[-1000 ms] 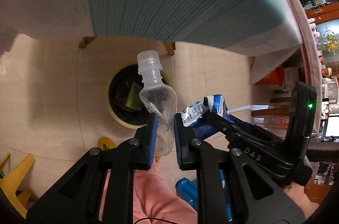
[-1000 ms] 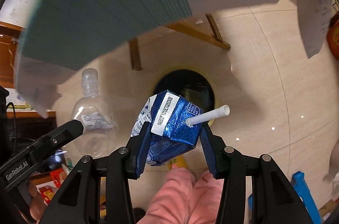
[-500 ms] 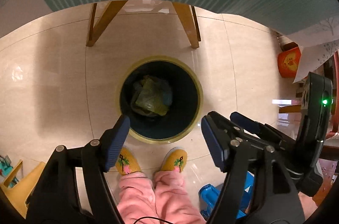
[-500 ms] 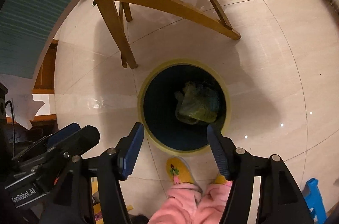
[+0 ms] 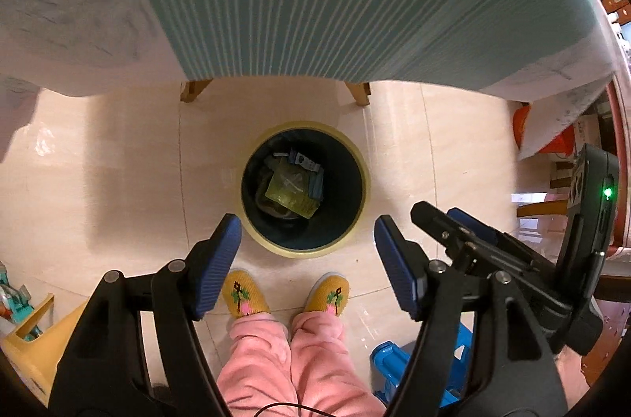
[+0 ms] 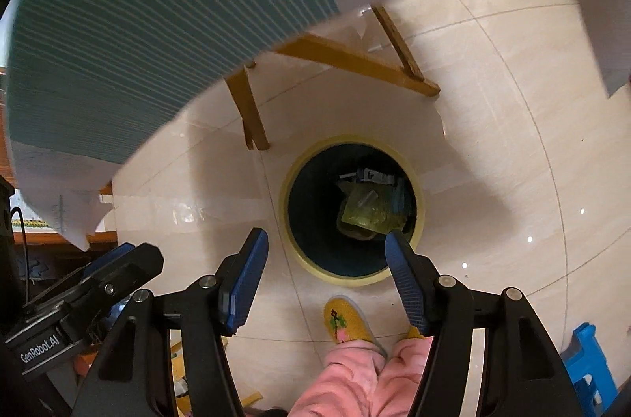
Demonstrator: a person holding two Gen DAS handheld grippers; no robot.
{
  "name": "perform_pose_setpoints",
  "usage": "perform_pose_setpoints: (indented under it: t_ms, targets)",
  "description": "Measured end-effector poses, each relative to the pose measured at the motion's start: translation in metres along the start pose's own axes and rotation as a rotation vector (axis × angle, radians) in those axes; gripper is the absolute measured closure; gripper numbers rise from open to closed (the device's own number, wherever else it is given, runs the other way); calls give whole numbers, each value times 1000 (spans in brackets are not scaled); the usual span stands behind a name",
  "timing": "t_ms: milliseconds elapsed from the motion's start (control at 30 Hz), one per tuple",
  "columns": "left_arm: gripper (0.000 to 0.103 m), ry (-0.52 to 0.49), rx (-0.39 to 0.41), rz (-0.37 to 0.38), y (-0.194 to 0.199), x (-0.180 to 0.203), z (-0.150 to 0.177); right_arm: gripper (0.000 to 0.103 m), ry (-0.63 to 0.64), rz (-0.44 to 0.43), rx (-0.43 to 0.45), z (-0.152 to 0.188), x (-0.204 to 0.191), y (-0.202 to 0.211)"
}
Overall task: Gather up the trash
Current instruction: 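Move both grippers back over the table toward the remaining trash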
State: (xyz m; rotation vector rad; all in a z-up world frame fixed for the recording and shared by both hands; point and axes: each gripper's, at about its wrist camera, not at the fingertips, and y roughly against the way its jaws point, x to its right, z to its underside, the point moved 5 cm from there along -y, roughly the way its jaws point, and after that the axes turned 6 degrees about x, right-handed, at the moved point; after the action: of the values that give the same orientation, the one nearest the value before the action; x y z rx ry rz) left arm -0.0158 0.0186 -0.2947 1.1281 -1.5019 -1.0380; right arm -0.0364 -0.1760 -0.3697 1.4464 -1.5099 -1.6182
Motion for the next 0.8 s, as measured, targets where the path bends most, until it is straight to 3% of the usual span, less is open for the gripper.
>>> perform_pose_setpoints:
  t_ms: [333, 800]
  targets:
    - [36, -46, 62, 25, 107, 12, 1, 40, 22, -22, 87, -2, -38, 111]
    - [36, -146, 256, 87, 260, 20, -36, 40, 71, -50, 275, -12, -119, 278]
